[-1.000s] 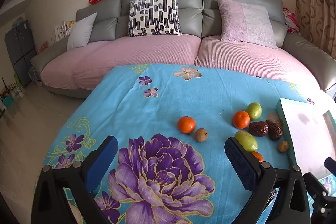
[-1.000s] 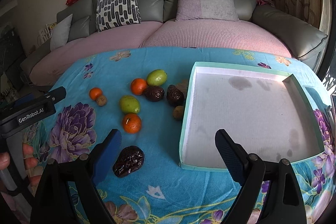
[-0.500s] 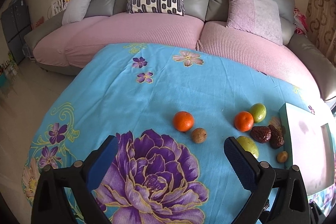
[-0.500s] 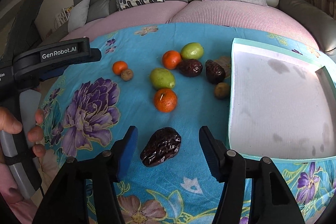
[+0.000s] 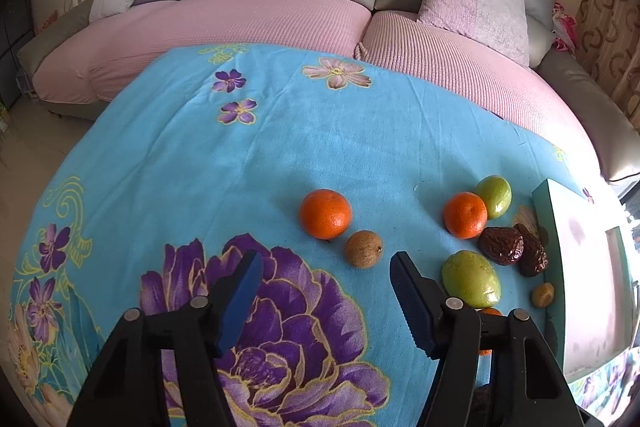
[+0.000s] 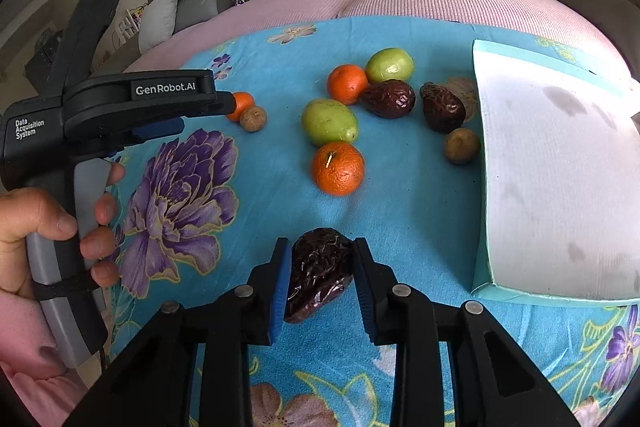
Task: Organize fruits
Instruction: 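Grasp the dark red date with the right gripper while the left gripper grasps a small brown round fruit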
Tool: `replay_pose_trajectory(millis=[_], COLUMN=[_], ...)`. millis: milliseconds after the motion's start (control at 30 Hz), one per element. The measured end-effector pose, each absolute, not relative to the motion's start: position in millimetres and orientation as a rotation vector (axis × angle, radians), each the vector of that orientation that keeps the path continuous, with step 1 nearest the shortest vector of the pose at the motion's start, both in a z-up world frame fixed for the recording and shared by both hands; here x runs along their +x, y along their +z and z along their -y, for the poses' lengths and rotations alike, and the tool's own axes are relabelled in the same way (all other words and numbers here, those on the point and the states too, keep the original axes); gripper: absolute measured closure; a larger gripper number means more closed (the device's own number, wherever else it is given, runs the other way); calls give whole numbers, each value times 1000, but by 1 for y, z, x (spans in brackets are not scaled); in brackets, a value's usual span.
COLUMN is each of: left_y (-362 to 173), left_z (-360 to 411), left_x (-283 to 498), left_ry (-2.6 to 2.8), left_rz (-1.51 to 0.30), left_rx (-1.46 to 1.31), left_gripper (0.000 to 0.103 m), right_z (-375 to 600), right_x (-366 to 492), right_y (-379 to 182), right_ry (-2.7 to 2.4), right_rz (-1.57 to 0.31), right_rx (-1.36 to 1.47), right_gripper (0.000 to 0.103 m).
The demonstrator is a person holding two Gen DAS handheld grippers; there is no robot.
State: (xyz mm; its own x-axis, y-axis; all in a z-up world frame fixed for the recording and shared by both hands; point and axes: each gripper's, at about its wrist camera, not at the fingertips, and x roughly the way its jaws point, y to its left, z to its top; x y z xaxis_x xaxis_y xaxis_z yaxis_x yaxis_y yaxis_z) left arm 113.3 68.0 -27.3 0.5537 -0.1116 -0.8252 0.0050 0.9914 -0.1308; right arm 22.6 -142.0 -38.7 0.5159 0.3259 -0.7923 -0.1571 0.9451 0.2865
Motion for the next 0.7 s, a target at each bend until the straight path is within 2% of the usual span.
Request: replay_pose_trajectory(millis=[133, 367, 467, 700], left_y=[-37, -52, -54, -50], left_z=[-60, -51, -48, -47], left_x=[122, 132, 134, 132], left_ry=[-94, -123, -141, -139], left_rz=[-1007, -1041, -1039, -1021], left_rx=[-125, -135, -146, -136], left_gripper=[45, 75, 80, 80], right_z=[148, 164, 167, 180], right_x=[24, 26, 27, 23], right_y=[-33, -24, -23, -11], right_ry=[287, 262, 260, 231], right_rz=[-952, -910, -903, -850], right_rx=[199, 221, 219, 229], right_gripper=[71, 71, 71, 71])
